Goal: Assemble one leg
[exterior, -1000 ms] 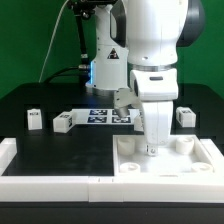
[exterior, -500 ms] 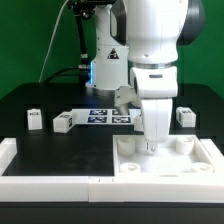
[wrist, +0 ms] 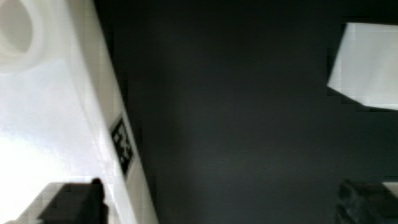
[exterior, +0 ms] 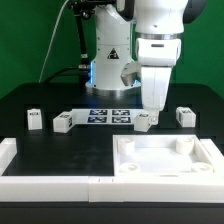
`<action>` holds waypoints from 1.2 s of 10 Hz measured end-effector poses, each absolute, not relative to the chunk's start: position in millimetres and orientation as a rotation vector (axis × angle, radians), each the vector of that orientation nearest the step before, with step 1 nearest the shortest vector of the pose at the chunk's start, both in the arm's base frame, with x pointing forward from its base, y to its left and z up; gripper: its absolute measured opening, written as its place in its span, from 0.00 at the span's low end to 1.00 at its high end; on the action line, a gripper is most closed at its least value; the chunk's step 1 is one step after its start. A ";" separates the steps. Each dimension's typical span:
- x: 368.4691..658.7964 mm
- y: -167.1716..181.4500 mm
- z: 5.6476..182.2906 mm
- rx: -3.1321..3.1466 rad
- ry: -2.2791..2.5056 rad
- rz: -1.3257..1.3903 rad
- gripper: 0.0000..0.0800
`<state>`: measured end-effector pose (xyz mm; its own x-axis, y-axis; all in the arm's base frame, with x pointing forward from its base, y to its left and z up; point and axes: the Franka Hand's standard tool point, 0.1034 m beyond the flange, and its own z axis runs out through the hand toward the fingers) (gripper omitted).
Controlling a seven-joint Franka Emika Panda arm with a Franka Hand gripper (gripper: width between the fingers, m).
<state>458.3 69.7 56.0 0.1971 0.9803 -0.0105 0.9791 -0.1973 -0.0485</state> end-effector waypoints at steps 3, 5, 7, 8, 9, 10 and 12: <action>458.1 70.0 55.2 -2.581 -1.736 0.065 0.81; 458.0 70.5 55.2 -2.723 -1.506 0.068 0.81; 446.4 73.6 50.8 -2.893 -1.135 0.073 0.81; 434.1 76.7 47.5 -2.957 -0.945 0.090 0.81; 427.5 79.8 46.6 -2.998 -0.790 0.102 0.81; 423.2 82.4 46.9 -3.035 -0.594 0.111 0.81; 415.3 94.6 49.7 -3.072 -0.297 0.122 0.81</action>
Offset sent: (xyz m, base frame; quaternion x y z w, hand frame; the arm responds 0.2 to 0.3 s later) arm 0.0000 0.0000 0.0000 0.0000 0.0000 0.1790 0.9838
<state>415.3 94.6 49.7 0.9784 0.1933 -0.0732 0.1892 -0.9801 -0.0598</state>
